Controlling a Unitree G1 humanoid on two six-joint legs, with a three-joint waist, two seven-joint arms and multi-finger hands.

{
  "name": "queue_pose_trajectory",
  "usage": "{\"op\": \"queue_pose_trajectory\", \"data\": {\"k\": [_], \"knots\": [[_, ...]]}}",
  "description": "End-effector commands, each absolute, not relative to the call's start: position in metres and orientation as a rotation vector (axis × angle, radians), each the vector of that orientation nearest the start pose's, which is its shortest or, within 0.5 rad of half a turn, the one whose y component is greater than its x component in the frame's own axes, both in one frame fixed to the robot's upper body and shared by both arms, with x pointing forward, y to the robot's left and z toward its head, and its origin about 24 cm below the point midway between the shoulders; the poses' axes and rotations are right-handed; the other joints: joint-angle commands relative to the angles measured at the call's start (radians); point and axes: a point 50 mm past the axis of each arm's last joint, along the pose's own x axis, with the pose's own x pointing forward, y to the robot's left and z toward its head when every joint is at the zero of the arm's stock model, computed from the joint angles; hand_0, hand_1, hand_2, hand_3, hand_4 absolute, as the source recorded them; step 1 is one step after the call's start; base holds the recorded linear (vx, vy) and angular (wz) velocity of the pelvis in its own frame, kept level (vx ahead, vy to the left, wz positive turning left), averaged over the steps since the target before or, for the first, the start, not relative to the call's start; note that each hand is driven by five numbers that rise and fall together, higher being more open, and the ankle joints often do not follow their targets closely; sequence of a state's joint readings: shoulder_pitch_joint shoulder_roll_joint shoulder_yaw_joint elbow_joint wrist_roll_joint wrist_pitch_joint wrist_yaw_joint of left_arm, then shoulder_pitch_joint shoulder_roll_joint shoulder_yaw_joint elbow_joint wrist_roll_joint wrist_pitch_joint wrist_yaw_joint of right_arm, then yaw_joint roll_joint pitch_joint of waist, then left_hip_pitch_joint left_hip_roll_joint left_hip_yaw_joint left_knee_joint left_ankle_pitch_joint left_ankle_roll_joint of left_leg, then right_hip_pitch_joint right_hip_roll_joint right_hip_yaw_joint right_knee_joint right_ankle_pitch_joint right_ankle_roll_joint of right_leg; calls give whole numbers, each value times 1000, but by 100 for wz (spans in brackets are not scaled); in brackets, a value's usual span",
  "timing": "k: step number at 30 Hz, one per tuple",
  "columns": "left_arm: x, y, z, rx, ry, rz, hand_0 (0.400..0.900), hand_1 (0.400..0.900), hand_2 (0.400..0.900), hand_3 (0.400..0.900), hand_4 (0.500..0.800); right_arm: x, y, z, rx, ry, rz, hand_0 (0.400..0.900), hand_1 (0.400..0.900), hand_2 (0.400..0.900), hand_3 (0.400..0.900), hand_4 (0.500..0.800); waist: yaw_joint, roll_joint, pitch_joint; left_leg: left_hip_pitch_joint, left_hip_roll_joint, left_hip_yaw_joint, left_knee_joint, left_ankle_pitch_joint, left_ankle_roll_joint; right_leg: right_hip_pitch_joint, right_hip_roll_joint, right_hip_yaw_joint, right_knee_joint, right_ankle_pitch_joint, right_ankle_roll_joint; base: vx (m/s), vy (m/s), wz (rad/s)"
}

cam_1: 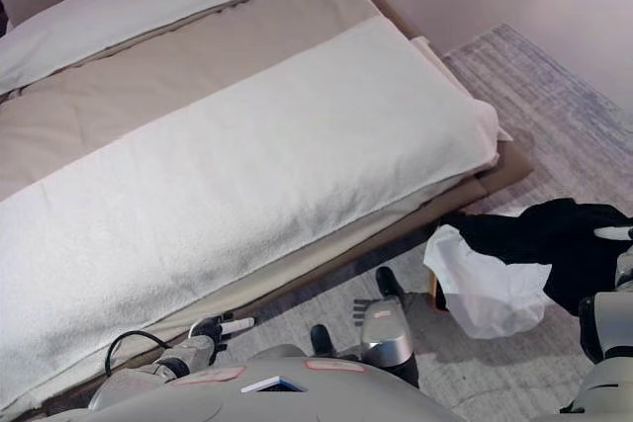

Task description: Put the clothes on the bed into the basket.

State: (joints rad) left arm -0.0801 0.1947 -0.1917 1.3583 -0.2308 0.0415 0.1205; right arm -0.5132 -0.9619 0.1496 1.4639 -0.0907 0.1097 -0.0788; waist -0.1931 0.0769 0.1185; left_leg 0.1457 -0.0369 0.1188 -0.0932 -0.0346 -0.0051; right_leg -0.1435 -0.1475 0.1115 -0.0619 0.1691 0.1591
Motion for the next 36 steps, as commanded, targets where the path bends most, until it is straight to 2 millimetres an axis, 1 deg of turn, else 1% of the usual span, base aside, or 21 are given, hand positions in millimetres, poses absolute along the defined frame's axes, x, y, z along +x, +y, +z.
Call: {"op": "queue_pose_trajectory", "data": {"k": [1,5,8,10,11,12,14,18,28,33,36], "knots": [[89,244,-162,282,1321,238,900,900,900,900,800,191,-500,121,-975,861,-884,400,400,400,400,500,2,-33,9,19,-1,-43,6,-56,-10,-81,-5,6,124,46,47,-12,-9,-17],[90,242,-162,278,1318,234,900,900,900,900,800,206,-494,126,-993,809,-854,400,400,400,400,500,3,-28,14,22,-1,-36,7,-56,-11,-82,-2,17,124,46,45,-5,-11,-10],[90,239,-163,266,1314,235,900,900,900,900,800,218,-487,125,-985,765,-824,400,400,400,400,500,4,-22,13,20,0,-38,8,-53,-13,-80,-3,16,121,46,43,-3,-10,2],[91,239,-163,264,1312,231,900,900,900,900,800,220,-484,123,-983,763,-817,400,400,400,400,500,11,-17,12,18,1,-44,9,-52,-14,-76,-5,12,119,44,40,-12,-34,12],[90,238,-163,263,1313,229,900,900,900,900,800,223,-483,124,-983,753,-815,557,557,557,557,594,14,-13,11,17,1,-48,10,-50,-15,-74,-7,8,117,44,38,-8,-29,16],[89,239,-163,263,1317,232,900,900,900,900,800,224,-482,123,-984,746,-818,900,900,900,900,800,16,-10,11,16,2,-51,10,-50,-15,-72,-7,5,116,43,37,-7,-23,14],[90,239,-163,260,1313,240,900,900,900,900,800,230,-477,121,-967,714,-810,900,900,900,900,800,19,-5,13,15,3,-56,10,-47,-16,-68,-8,0,113,43,36,-13,-22,11],[86,241,-163,271,1328,250,900,900,900,900,800,238,-469,113,-994,710,-749,900,900,900,900,800,27,-5,12,10,6,-62,8,-39,-20,-60,-13,-11,104,43,32,-13,-25,12],[88,242,-162,280,1328,251,900,900,900,900,800,237,-462,93,-967,771,-699,900,900,900,900,800,42,-24,8,4,11,-74,6,-35,-23,-52,-16,-27,96,45,28,-7,-20,5],[90,247,-161,287,1323,259,900,900,900,900,800,234,-459,83,-951,812,-679,900,900,900,900,800,50,-40,3,5,13,-75,6,-36,-24,-45,-13,-31,92,45,25,-5,-13,1],[91,249,-160,283,1316,273,900,900,900,900,800,235,-456,78,-936,808,-673,900,900,900,900,800,52,-46,4,7,14,-77,7,-36,-23,-44,-13,-29,91,46,25,0,0,0]]}}
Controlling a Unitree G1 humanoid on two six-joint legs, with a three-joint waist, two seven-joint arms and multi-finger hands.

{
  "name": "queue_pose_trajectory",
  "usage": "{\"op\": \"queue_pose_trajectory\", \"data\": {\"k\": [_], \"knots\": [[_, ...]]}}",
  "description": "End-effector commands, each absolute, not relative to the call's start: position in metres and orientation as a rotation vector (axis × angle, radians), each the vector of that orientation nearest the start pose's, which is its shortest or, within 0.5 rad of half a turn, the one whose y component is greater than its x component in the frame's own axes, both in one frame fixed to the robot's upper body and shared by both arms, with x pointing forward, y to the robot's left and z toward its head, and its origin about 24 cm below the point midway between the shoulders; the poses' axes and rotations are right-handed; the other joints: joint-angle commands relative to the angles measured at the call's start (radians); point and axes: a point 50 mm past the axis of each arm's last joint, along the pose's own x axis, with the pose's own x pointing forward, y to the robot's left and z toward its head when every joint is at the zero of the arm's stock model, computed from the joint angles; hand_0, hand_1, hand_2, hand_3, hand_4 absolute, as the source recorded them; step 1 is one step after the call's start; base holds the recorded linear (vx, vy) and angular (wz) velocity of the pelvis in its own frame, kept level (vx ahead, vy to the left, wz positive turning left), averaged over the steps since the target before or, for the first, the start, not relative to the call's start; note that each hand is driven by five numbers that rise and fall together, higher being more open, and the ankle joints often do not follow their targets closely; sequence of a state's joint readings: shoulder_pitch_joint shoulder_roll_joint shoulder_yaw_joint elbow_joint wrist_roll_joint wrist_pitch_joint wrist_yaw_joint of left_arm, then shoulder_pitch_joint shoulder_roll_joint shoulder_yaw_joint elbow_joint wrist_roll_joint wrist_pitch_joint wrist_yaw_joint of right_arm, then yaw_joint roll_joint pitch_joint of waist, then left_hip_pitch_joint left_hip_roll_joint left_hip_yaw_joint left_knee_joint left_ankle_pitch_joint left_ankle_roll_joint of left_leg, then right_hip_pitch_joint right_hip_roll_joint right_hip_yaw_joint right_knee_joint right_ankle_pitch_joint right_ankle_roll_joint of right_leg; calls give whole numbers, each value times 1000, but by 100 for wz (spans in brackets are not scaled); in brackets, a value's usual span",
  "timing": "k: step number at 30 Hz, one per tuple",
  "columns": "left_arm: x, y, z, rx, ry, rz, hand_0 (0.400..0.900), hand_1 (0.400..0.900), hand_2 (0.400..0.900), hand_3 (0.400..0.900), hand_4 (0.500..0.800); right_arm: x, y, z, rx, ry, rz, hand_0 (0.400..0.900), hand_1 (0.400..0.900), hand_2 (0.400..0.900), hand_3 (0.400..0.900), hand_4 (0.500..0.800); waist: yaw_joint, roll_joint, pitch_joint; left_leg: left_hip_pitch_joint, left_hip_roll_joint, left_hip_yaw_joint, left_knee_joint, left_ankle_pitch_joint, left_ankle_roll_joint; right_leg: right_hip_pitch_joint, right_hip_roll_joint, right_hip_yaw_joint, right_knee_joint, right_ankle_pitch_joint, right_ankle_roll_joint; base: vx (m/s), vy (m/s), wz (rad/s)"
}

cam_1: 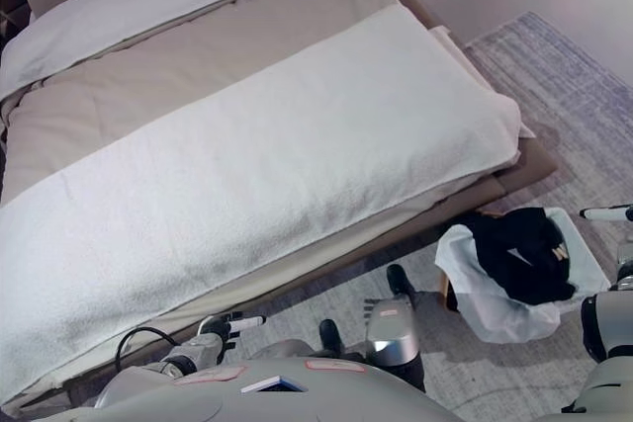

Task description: Put the clothes on the bed into the basket.

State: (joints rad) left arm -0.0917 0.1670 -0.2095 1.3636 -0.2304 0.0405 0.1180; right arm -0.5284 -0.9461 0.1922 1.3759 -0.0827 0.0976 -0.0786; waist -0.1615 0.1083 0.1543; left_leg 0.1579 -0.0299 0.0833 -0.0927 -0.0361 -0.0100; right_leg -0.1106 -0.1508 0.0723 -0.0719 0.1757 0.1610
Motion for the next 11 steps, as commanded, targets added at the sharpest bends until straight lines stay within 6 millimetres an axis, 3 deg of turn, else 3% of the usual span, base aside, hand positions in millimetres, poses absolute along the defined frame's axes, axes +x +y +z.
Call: {"op": "queue_pose_trajectory", "data": {"k": [1,3,5,11], "knots": [[92,249,-160,281,1313,279,900,900,900,900,800,236,-453,74,-931,808,-660,900,900,900,900,800,21,-79,-33,-5,8,-41,6,-34,-18,-76,-9,10,101,40,23,0,0,0],[93,252,-159,277,1306,292,900,900,900,900,800,241,-442,61,-880,781,-614,900,900,900,900,800,24,-83,-33,-5,8,-42,6,-33,-18,-76,-6,10,100,39,22,0,0,0],[96,252,-158,269,1295,289,900,900,900,900,800,247,-417,32,-780,762,-484,900,900,900,900,800,27,-88,-36,-6,10,-43,5,-30,-17,-74,-4,8,100,37,20,0,0,0],[97,251,-158,310,1297,253,900,900,900,900,800,221,-363,-47,-751,944,-272,900,900,900,900,800,51,-94,-47,-13,14,-64,5,-26,-15,-60,-4,-16,93,28,10,-9,-18,12]]}}
